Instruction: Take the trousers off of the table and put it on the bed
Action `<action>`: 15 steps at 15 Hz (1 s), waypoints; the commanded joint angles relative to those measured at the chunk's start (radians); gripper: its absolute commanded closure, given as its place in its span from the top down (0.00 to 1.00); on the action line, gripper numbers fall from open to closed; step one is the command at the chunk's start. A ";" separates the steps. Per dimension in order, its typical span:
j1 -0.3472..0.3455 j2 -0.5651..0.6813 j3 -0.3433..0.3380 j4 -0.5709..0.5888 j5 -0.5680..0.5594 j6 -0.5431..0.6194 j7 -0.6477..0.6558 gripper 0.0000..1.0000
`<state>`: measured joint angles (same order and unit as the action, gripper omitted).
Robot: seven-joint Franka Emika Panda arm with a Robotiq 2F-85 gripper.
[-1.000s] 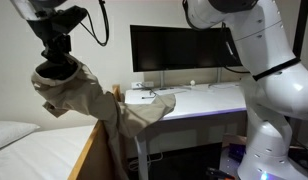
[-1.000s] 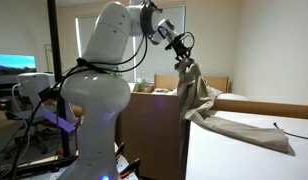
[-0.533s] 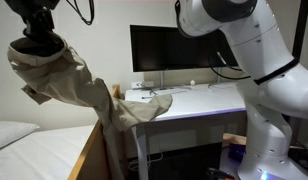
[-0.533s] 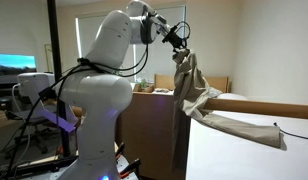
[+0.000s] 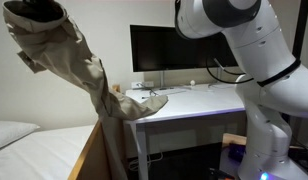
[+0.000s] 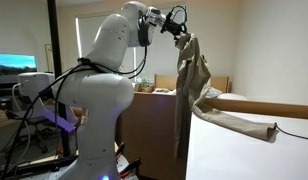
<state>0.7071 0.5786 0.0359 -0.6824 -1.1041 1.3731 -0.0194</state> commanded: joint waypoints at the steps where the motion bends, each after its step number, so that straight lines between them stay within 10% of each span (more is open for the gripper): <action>1: 0.077 -0.003 -0.054 0.092 -0.084 -0.126 0.009 0.08; 15: 0.178 -0.039 -0.194 0.258 -0.260 -0.552 -0.117 0.09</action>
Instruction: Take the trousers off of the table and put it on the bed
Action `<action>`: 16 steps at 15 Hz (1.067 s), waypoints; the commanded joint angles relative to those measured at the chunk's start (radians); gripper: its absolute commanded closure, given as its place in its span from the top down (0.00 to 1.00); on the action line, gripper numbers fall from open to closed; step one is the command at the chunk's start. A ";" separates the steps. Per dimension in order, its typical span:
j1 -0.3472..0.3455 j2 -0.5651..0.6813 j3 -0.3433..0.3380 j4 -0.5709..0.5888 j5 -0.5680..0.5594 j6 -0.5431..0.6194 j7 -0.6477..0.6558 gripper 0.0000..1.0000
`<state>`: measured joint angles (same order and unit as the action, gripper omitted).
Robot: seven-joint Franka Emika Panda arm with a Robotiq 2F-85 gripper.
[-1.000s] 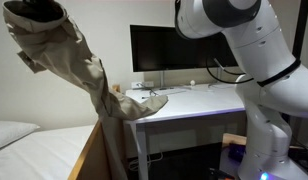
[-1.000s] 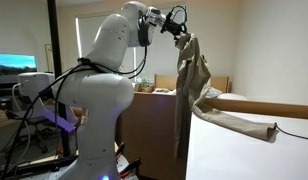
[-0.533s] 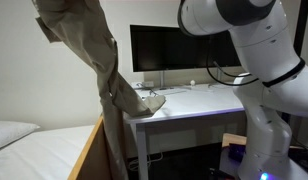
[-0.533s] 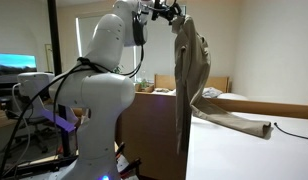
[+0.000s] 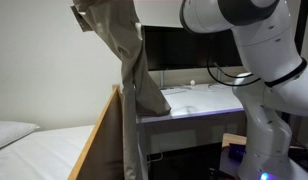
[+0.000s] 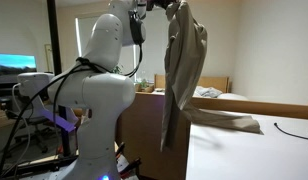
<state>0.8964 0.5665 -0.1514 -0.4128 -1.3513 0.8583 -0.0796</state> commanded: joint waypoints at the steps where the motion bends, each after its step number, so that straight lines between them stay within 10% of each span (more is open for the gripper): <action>1: -0.018 -0.027 -0.002 -0.011 -0.004 -0.039 -0.069 0.09; 9: -0.128 -0.030 0.122 0.035 0.263 0.327 -0.029 0.09; 16: -0.178 0.018 0.117 0.024 0.493 0.380 -0.059 0.08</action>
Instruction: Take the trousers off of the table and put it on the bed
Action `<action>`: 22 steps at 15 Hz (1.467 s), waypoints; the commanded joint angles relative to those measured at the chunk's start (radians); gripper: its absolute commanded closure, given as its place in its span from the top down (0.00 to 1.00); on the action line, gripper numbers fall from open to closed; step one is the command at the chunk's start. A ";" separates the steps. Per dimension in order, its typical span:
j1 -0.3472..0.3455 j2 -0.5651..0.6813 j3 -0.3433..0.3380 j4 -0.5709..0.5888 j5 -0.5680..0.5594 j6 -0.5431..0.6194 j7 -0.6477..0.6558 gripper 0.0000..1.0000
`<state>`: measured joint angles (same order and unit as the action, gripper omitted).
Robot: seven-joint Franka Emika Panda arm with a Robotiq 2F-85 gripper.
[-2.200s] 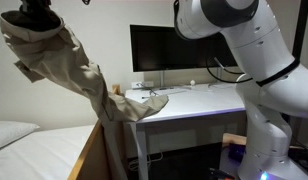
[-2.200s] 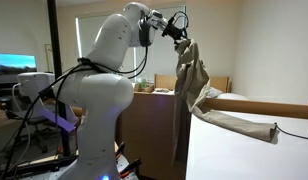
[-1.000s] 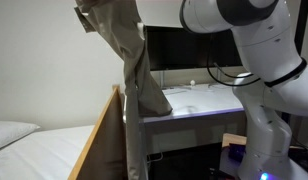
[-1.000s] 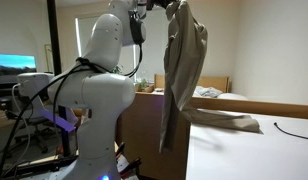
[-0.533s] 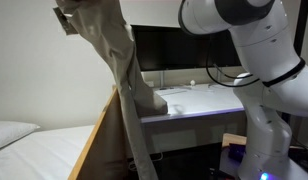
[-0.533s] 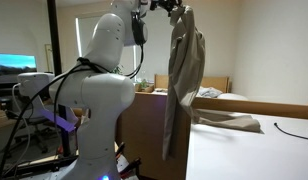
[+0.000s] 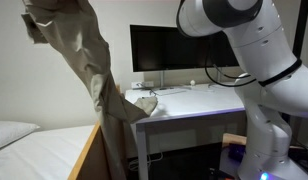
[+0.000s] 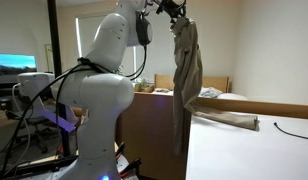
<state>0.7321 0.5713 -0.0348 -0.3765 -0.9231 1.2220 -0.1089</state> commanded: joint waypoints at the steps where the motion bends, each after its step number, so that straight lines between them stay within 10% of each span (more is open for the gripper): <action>1: -0.015 0.029 -0.001 -0.014 0.088 0.011 -0.040 0.08; 9: -0.052 0.188 -0.017 0.003 0.262 0.008 -0.218 0.08; 22: -0.031 0.305 -0.062 0.012 0.244 0.123 -0.687 0.08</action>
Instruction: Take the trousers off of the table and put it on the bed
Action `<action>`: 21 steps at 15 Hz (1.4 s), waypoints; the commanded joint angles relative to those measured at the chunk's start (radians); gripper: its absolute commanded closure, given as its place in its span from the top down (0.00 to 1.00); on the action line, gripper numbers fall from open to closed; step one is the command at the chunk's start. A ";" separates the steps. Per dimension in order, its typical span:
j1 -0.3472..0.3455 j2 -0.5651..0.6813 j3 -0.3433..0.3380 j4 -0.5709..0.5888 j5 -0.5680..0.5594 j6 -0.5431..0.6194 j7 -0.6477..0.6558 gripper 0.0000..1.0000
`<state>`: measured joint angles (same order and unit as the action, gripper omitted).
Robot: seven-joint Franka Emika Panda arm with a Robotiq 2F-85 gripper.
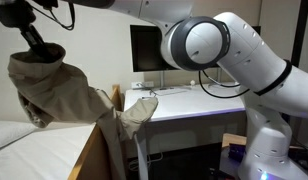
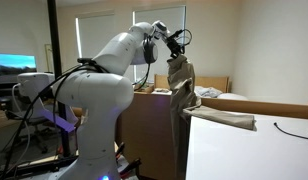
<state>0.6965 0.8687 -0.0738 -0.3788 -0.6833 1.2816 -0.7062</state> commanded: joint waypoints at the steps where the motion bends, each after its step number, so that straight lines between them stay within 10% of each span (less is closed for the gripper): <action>1: 0.003 0.006 -0.024 0.010 0.009 0.086 -0.104 0.08; 9: -0.105 -0.033 0.047 -0.021 0.255 0.374 -0.077 0.08; 21: -0.300 0.038 0.225 -0.002 0.643 0.445 -0.108 0.08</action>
<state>0.4126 0.9102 0.1232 -0.3713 -0.0880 1.7005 -0.7865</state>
